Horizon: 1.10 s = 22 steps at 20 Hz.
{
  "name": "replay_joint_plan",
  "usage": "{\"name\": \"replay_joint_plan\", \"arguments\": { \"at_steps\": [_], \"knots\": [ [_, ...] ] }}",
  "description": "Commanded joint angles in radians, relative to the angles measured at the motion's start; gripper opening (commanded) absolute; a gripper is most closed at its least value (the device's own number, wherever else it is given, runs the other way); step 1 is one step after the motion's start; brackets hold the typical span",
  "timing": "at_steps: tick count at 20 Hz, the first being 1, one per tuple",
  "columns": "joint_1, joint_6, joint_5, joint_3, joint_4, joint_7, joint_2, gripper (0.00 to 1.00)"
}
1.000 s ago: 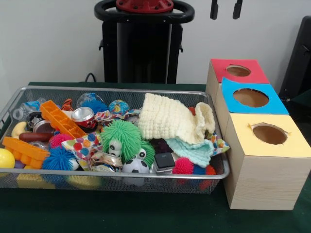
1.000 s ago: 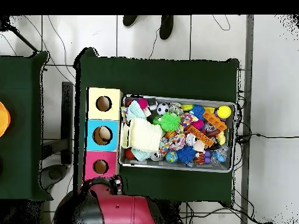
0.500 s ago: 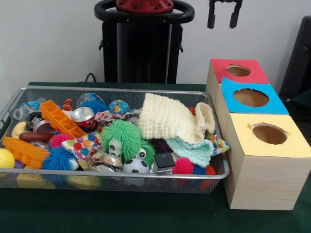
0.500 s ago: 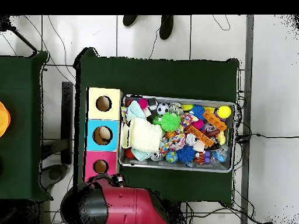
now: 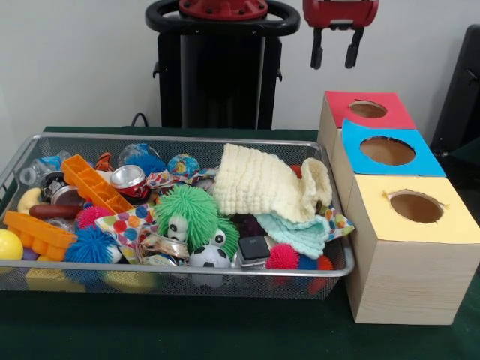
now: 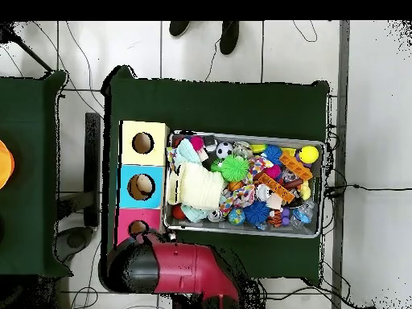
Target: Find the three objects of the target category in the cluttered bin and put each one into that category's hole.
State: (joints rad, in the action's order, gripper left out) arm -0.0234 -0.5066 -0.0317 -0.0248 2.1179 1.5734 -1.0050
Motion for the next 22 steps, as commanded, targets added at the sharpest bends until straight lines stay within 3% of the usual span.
{"name": "replay_joint_plan", "arguments": {
  "at_steps": [1,15,22],
  "knots": [
    [-0.041,0.078,-0.068,-0.004,-0.103,0.247,0.099,1.0],
    [-0.058,0.132,-0.13,-0.049,-0.14,0.288,0.18,1.0],
    [-0.119,0.2,-0.191,-0.057,-0.09,0.306,0.206,1.0]
  ]
}}
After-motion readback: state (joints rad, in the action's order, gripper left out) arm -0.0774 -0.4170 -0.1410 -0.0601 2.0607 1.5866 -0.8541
